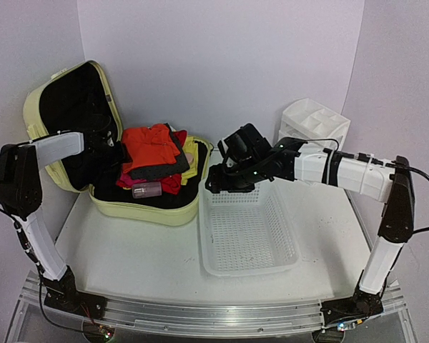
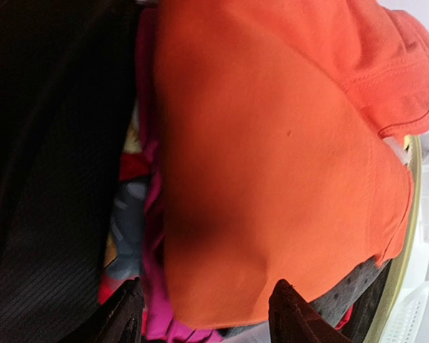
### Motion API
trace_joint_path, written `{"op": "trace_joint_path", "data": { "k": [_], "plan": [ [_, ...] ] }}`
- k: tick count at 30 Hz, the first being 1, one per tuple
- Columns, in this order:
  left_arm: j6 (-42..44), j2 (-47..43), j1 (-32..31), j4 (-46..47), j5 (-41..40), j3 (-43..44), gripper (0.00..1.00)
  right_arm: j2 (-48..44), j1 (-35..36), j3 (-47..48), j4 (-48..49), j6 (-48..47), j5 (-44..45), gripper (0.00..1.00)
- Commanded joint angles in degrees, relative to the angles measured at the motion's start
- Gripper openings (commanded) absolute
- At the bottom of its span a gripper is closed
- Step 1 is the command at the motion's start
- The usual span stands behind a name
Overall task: Open, take out, and arrange the luggage
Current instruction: Adjust the clothes in the opened luggage.
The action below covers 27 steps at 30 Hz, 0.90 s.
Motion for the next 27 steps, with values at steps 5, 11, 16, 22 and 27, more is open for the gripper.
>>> {"op": "trace_joint_path", "data": {
  "k": [5,11,16,22,27],
  "plan": [
    [-2.48,4.42,0.21,4.93,5.45,5.69,0.57,11.92,-5.06,14.5,14.56,3.65,-9.42,0.6],
    [-2.6,4.79,0.17,5.12,6.21,6.57,0.39,25.26,-8.19,27.92,19.16,9.97,-13.68,0.56],
    [-2.08,1.53,0.21,5.12,6.79,5.72,0.26,36.06,-9.61,38.03,23.3,14.74,-14.74,0.53],
    [-2.14,-2.92,0.18,5.12,10.64,4.41,0.11,46.42,-10.3,49.16,28.0,17.96,-17.48,0.51],
    [-3.24,-6.37,0.2,5.12,14.61,2.78,0.1,47.55,-10.3,48.69,32.16,19.51,-18.68,0.52]
  ]
}}
